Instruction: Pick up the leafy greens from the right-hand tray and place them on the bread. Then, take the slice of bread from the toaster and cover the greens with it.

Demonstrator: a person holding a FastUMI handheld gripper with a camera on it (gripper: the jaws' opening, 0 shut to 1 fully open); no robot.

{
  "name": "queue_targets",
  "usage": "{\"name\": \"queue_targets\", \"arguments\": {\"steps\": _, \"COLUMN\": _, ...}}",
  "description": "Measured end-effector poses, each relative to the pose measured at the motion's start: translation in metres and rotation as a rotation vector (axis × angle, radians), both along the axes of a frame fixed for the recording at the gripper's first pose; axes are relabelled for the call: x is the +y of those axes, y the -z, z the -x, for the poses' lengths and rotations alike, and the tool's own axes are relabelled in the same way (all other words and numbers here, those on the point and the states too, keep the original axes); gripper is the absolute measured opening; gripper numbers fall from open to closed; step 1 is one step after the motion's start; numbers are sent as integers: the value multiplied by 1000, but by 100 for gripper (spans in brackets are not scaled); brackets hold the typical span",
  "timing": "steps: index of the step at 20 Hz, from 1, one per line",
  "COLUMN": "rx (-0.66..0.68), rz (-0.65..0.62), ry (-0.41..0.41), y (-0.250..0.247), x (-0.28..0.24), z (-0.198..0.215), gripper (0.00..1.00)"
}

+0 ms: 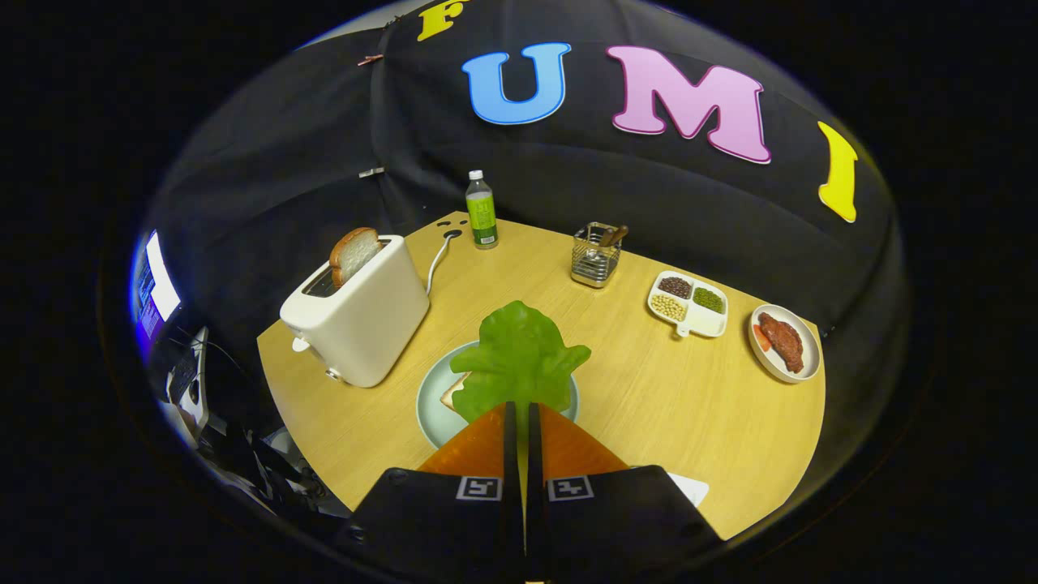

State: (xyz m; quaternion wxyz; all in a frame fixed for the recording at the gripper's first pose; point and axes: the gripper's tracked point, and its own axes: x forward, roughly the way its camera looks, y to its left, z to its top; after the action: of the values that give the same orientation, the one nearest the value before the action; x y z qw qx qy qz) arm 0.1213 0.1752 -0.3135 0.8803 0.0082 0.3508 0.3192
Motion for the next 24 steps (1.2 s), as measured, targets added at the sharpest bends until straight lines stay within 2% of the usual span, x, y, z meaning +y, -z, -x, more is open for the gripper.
{"name": "queue_targets", "arguments": {"steps": 6, "rx": 42, "rz": 10, "ry": -50, "y": 21, "x": 50, "z": -9, "gripper": 6}}
{"name": "queue_targets", "arguments": {"steps": 9, "rx": 48, "rz": 56, "ry": -39, "y": 42, "x": 57, "z": -20, "gripper": 8}}
{"name": "queue_targets", "arguments": {"steps": 13, "rx": 7, "rz": 107, "ry": -16, "y": 52, "x": 58, "z": -26, "gripper": 100}}
{"name": "queue_targets", "arguments": {"steps": 15, "rx": -26, "rz": 100, "ry": -10, "y": 44, "x": 59, "z": -27, "gripper": 97}}
{"name": "queue_targets", "arguments": {"steps": 19, "rx": -77, "rz": 60, "ry": 23, "y": 15, "x": 52, "z": -29, "gripper": 99}}
{"name": "queue_targets", "arguments": {"steps": 24, "rx": -180, "rz": -38, "ry": 69, "y": -43, "x": 48, "z": -30, "gripper": 99}}
